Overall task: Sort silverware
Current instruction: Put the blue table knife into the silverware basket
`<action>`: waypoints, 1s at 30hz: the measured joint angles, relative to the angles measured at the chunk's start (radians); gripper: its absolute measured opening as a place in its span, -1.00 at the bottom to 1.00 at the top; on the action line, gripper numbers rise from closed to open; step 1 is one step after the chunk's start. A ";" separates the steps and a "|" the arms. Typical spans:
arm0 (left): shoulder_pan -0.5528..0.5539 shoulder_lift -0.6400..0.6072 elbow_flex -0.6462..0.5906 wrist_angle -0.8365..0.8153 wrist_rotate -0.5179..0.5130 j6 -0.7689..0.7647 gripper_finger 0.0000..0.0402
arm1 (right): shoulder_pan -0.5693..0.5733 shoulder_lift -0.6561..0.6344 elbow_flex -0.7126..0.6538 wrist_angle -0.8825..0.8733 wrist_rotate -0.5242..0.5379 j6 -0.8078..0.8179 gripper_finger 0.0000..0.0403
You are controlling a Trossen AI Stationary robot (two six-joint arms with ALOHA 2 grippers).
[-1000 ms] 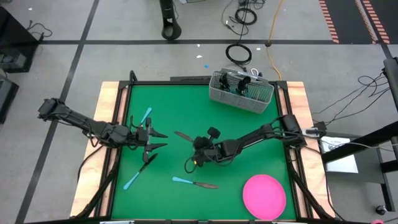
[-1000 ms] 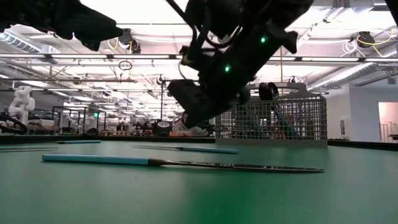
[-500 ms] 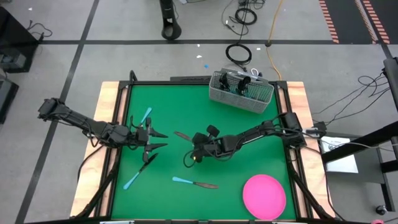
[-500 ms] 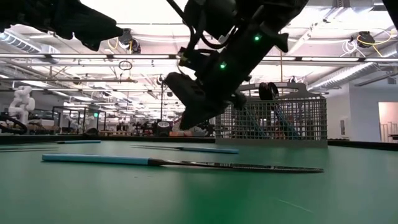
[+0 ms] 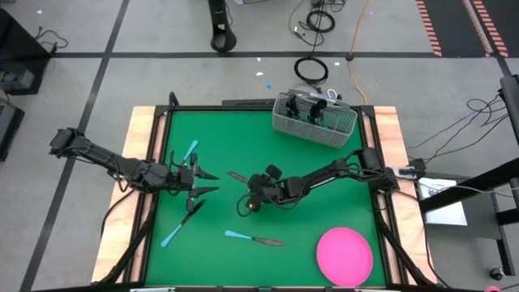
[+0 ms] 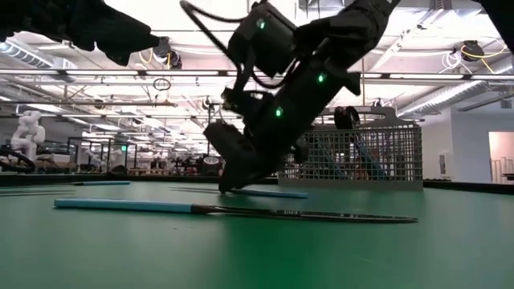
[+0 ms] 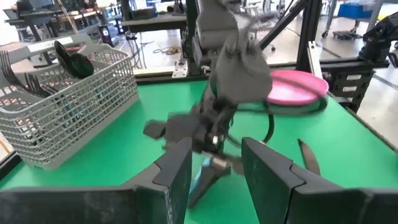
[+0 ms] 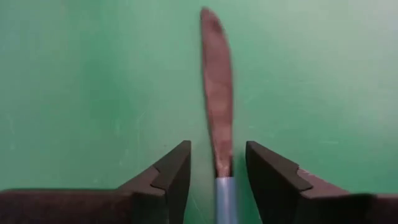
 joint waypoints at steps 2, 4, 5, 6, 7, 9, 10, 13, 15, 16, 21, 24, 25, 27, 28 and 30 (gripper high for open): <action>0.000 0.003 0.000 0.003 0.000 0.000 -0.29 | -0.005 0.016 0.001 0.007 -0.018 0.003 -0.28; 0.000 0.006 0.000 0.004 0.000 0.000 -0.29 | -0.009 0.026 0.002 0.011 -0.042 0.012 -0.30; 0.000 0.006 0.000 0.003 0.000 0.000 -0.29 | -0.010 0.034 0.003 0.014 -0.050 0.017 -0.33; 0.000 0.006 0.000 0.003 0.000 0.000 -0.29 | -0.009 0.037 0.003 0.014 -0.049 0.020 -0.36; 0.000 0.006 0.000 0.003 0.000 0.000 -0.29 | -0.007 0.038 0.003 0.009 -0.048 0.020 -0.42; 0.000 0.006 0.000 0.002 0.000 0.000 -0.29 | -0.003 0.039 0.002 0.001 -0.051 0.021 -0.56; 0.000 0.006 0.000 0.002 0.000 0.000 -0.29 | 0.000 0.039 -0.001 0.000 -0.051 0.023 -0.66; 0.000 0.006 0.000 0.001 0.000 0.000 -0.29 | 0.007 0.040 -0.003 -0.019 -0.057 0.043 -0.92; 0.000 0.006 0.000 0.001 0.000 0.000 -0.29 | 0.007 0.041 -0.003 -0.028 -0.070 0.059 -0.94; 0.000 0.006 0.000 0.001 0.000 0.000 -0.29 | 0.006 0.041 -0.003 -0.029 -0.077 0.066 -0.93; 0.000 0.006 0.000 0.001 0.000 0.000 -0.29 | 0.007 0.030 0.002 -0.029 -0.070 0.051 -0.97; 0.000 0.006 0.000 0.003 0.000 0.000 -0.29 | 0.006 0.014 0.002 -0.025 -0.073 0.025 -0.98; 0.000 0.006 0.000 0.003 0.000 0.000 -0.29 | 0.006 0.006 0.001 -0.029 -0.074 0.018 -0.98; 0.000 0.006 0.000 0.005 0.000 0.000 -0.29 | 0.007 -0.011 0.001 -0.039 -0.062 0.001 -1.00; 0.000 0.006 0.000 0.006 0.000 0.001 -0.29 | 0.007 -0.020 -0.003 -0.048 -0.063 -0.006 -0.99; 0.000 0.006 0.000 0.006 0.000 0.000 -0.29 | 0.008 -0.034 -0.003 -0.054 -0.053 -0.010 -0.99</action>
